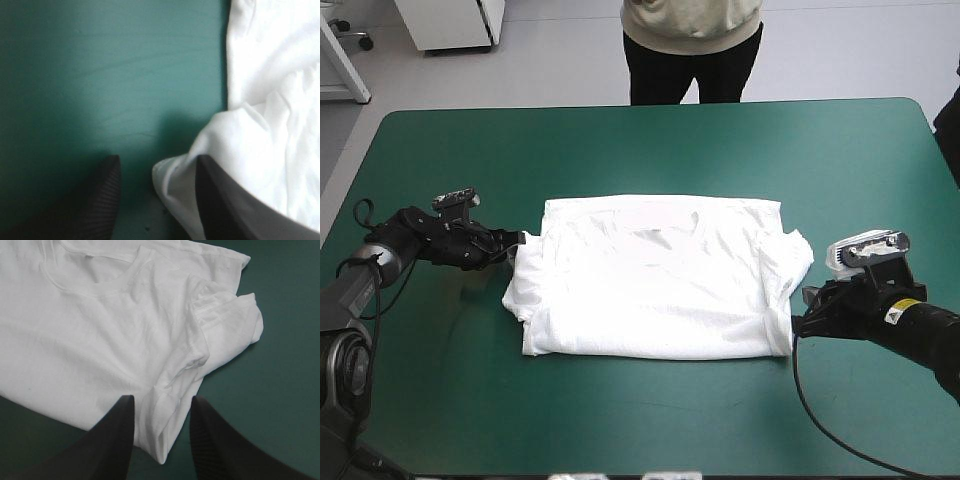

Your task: Fold the cloth

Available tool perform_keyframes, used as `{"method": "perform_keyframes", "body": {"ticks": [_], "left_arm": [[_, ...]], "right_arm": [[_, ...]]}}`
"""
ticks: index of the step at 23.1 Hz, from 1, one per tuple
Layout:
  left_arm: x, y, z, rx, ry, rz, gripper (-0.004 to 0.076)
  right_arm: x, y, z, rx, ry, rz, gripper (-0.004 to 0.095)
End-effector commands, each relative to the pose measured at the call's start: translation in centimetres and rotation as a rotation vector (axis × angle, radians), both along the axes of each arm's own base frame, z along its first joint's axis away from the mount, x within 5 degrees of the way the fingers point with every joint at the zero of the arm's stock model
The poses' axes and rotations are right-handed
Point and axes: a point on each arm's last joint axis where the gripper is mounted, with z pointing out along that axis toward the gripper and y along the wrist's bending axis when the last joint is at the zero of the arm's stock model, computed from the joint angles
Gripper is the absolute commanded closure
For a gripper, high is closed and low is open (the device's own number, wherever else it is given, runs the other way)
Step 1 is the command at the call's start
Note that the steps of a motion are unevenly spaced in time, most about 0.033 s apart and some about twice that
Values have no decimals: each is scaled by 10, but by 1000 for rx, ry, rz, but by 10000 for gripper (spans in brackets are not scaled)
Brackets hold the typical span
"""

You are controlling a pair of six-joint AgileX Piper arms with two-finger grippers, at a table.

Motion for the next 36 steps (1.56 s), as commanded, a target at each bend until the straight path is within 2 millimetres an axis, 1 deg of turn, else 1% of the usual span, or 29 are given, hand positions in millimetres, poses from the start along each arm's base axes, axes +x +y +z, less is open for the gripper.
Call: {"method": "perform_keyframes", "body": {"ticks": [1, 3, 7, 10, 11, 13, 14, 17, 19, 21, 22, 24, 27, 28, 31, 32, 33, 34, 35, 36], "left_arm": [[4, -1, 23, 1, -102, 16, 374], [6, -2, 17, 2, -88, 0, 375], [10, -23, 9, 26, -96, -72, 428], [12, -27, 8, 36, -110, -76, 461], [12, -27, 8, 41, -111, -80, 514], [12, -26, 7, 73, -111, -98, 704], [12, -25, 7, 82, -113, -104, 731], [13, -25, 16, 87, -131, -117, 733], [14, -25, 30, 106, -161, -124, 733], [12, -24, 51, 130, -202, -139, 733], [11, -25, 59, 126, -211, -148, 733], [8, -28, 70, 113, -214, -169, 733], [3, -35, 79, 95, -194, -218, 733], [-1, -45, 81, 81, -172, -261, 733], [-7, -64, 80, 68, -138, -338, 733], [-11, -78, 80, 62, -128, -388, 733], [-13, -87, 79, 62, -127, -417, 733], [-16, -102, 79, 60, -133, -460, 733], [-17, -109, 78, 63, -140, -478, 733], [-18, -122, 73, 62, -135, -511, 733]], "right_arm": [[5, 0, 14, 30, -77, -20, 557], [8, 0, 12, 28, -62, -20, 557], [16, 2, 8, 25, -49, -17, 557], [18, 3, 7, 33, -42, -14, 557], [17, 3, 7, 35, -41, -14, 557], [17, 4, 7, 45, -36, -12, 557], [17, 4, 7, 58, -32, -10, 557], [17, 5, 7, 60, -31, -10, 557], [17, 5, 7, 60, -31, -10, 557], [17, 5, 7, 60, -33, -11, 557], [17, 5, 7, 60, -33, -11, 557], [17, 5, 7, 59, -34, -9, 557], [17, 5, 7, 59, -34, -9, 557], [17, 5, 7, 57, -35, -8, 557], [17, 4, 7, 51, -36, -9, 557], [17, 4, 7, 47, -37, -7, 557], [17, 4, 7, 45, -38, -6, 557], [17, 4, 7, 45, -38, -6, 558], [17, 4, 7, 45, -38, -6, 557], [17, 4, 7, 47, -37, -6, 557]]}}
